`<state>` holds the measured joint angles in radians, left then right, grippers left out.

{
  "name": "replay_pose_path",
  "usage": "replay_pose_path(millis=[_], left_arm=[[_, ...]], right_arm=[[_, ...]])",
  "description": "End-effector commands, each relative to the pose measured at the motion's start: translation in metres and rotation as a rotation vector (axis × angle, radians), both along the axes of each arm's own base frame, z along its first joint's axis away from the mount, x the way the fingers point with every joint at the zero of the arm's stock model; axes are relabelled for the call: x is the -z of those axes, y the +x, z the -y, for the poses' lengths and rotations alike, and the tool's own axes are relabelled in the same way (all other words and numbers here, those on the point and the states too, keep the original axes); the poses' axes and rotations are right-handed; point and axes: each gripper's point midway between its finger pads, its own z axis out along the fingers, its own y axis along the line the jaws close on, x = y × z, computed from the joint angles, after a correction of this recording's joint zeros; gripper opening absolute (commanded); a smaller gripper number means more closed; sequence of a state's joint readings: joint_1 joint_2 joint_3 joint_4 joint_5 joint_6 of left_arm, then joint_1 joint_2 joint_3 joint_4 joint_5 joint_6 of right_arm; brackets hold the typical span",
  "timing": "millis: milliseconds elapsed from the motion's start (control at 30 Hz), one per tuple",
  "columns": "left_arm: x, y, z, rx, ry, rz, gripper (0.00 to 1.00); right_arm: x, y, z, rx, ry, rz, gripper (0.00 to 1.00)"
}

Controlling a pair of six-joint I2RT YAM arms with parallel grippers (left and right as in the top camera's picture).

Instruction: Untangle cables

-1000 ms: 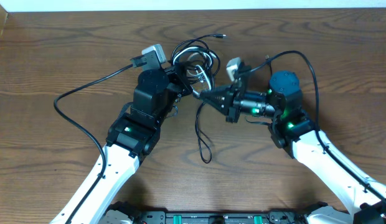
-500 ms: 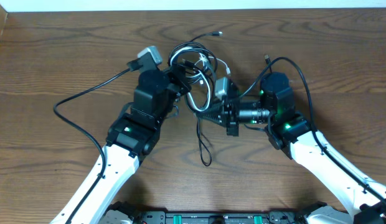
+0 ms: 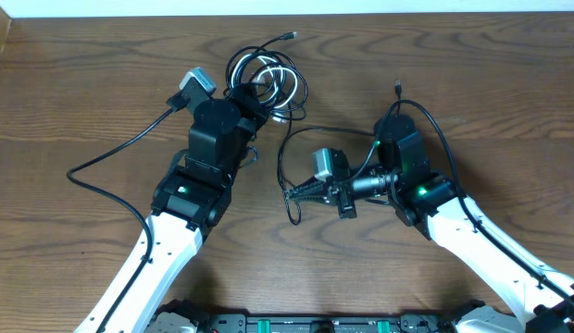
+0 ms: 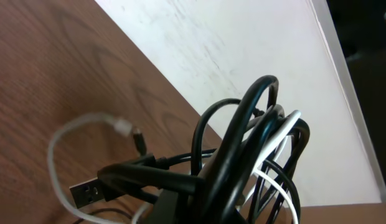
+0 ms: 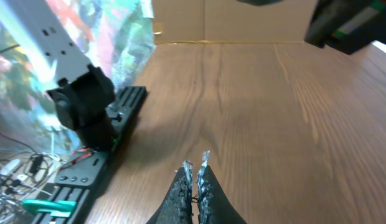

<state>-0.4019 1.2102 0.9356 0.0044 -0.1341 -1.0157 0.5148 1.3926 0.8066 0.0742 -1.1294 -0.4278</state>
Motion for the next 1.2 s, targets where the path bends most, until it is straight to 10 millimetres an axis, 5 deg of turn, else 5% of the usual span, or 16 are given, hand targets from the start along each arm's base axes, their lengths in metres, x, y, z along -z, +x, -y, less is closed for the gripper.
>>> replay_pose_path(millis=[0, 67, 100, 133, 267, 467, 933, 1167], left_arm=[[-0.012, 0.002, -0.002, 0.018, 0.085, 0.047, 0.07], [-0.012, 0.002, -0.002, 0.037, 0.141, 0.058, 0.08], [-0.012, 0.002, -0.002, 0.051, 0.180, 0.066, 0.07], [-0.012, 0.002, -0.002, 0.066, 0.221, 0.073, 0.07], [-0.012, 0.002, -0.002, 0.102, 0.322, 0.094, 0.07], [-0.016, 0.001, 0.007, 0.175, 0.378, 0.133, 0.08], [-0.024, -0.003, 0.029, 0.299, 0.370, 0.193, 0.08], [-0.027, -0.006, 0.039, 0.349, 0.352, 0.211, 0.08]], right_arm=[[0.005, 0.016, -0.001, 0.100, -0.032, -0.029, 0.04], [0.002, 0.027, -0.001, 0.169, -0.034, -0.075, 0.10], [0.000, 0.034, -0.001, 0.206, -0.030, -0.100, 0.28], [-0.003, 0.043, 0.001, 0.263, -0.023, -0.144, 0.57], [-0.015, 0.071, 0.007, 0.432, 0.030, -0.305, 0.57], [-0.030, 0.098, 0.022, 0.580, 0.129, -0.551, 0.69], [-0.026, 0.140, 0.049, 0.858, 0.195, -0.606, 0.94], [-0.026, 0.139, 0.048, 0.853, 0.196, -0.605, 0.91]])
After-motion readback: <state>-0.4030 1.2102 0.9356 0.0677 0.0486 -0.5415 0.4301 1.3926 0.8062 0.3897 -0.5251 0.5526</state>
